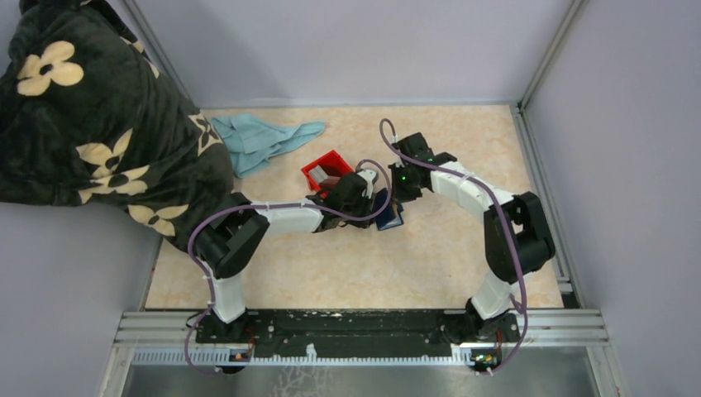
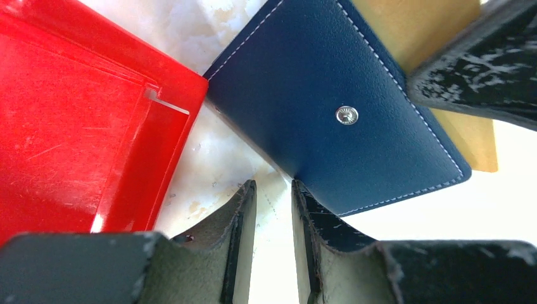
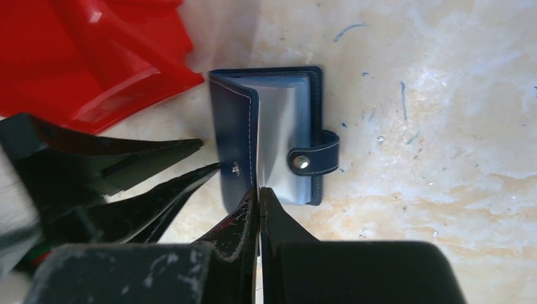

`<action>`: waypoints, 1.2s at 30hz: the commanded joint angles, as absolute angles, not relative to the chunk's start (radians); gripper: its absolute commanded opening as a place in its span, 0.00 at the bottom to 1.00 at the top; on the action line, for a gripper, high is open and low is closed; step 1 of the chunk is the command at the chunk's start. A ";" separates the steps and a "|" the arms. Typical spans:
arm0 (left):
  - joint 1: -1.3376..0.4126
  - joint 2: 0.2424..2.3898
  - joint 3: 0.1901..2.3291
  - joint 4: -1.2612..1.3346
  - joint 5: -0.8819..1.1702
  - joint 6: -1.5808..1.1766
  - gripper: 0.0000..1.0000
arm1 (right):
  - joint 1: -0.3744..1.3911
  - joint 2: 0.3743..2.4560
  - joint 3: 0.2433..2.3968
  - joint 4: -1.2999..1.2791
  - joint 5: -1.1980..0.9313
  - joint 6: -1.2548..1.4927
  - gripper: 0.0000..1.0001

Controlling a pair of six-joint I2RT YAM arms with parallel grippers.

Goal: Put the credit cards into the card holder
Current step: Open the card holder at the center of the board.

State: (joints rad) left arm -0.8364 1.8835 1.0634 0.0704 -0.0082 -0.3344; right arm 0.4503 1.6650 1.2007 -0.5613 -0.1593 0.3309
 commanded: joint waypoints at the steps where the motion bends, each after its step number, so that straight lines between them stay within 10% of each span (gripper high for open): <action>1: -0.845 1.896 1.045 0.042 -0.014 -0.320 0.34 | 0.466 1.711 1.258 -0.566 -0.096 0.296 0.00; 36: -0.848 1.895 1.039 0.038 -0.011 -0.329 0.34 | 0.433 1.698 1.234 -0.581 -0.026 0.265 0.00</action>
State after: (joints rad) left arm -0.8364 1.8835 1.0611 0.0746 -0.0082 -0.3351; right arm 0.4461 1.7294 1.2480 -0.6186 0.0093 0.2577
